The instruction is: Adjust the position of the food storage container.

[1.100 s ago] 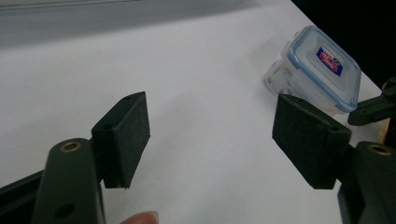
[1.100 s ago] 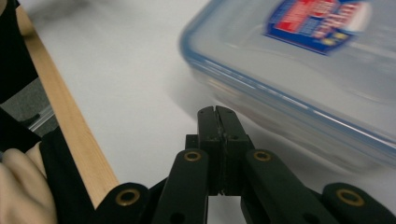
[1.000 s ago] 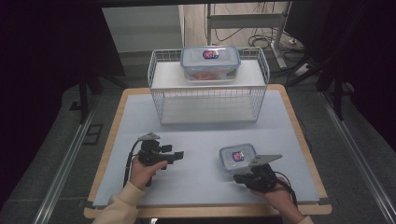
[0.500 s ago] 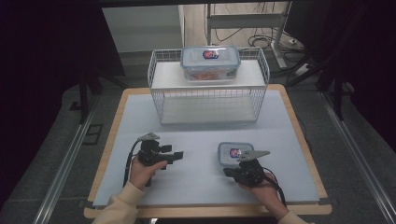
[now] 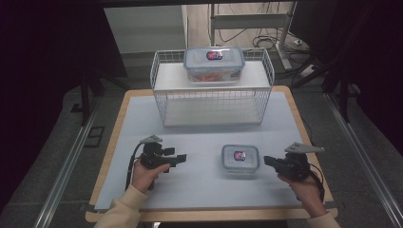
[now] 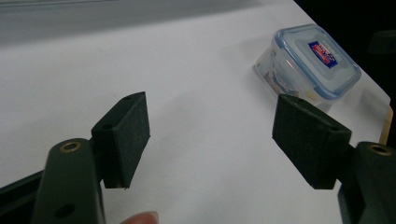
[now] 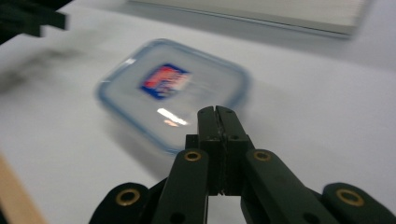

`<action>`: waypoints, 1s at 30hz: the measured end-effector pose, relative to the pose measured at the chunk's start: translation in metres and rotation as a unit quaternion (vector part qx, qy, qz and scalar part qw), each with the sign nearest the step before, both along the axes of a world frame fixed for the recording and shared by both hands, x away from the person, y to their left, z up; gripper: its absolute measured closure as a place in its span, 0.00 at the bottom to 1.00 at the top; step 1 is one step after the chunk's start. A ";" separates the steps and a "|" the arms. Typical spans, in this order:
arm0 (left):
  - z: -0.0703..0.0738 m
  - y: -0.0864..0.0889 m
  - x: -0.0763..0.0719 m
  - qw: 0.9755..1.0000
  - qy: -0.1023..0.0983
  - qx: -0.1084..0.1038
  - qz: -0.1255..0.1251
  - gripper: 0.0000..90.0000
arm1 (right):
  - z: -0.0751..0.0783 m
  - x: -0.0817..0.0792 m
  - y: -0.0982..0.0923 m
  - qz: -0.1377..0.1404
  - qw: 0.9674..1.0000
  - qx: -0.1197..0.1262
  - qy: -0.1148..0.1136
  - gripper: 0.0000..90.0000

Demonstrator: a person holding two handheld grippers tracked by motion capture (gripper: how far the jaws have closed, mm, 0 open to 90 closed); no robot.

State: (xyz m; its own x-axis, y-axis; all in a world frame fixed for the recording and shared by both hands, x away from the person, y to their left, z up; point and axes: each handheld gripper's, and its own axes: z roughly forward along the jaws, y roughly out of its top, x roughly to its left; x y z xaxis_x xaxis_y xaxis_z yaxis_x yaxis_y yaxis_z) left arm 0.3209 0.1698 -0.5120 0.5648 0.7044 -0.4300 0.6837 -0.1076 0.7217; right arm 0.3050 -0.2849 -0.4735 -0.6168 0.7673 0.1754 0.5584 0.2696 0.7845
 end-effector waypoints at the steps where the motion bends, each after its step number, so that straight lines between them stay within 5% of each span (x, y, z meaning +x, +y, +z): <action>1: 0.000 0.000 0.000 1.000 0.000 0.000 0.000 0.30 | -0.002 0.003 -0.005 -0.008 1.000 -0.001 0.004 1.00; 6: -0.001 0.000 0.000 1.000 0.001 0.003 0.000 0.30 | -0.018 0.015 -0.014 -0.017 0.999 -0.004 0.039 1.00; 15: -0.001 0.000 0.000 1.000 0.001 0.005 0.001 0.30 | -0.034 0.025 0.003 0.004 0.997 -0.027 0.071 0.99; 30: 0.000 0.003 0.000 1.000 -0.002 0.004 0.007 0.30 | -0.036 0.038 0.042 0.024 0.997 -0.025 0.071 1.00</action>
State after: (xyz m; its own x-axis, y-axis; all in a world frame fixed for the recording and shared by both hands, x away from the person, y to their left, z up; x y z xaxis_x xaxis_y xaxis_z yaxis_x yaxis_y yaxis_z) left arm 0.3207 0.1733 -0.5117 0.5565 0.7156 -0.4221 0.6828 -0.1045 0.7231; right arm 0.3433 -0.2432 -0.5095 -0.6243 0.7479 0.2258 0.6484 0.3348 0.6838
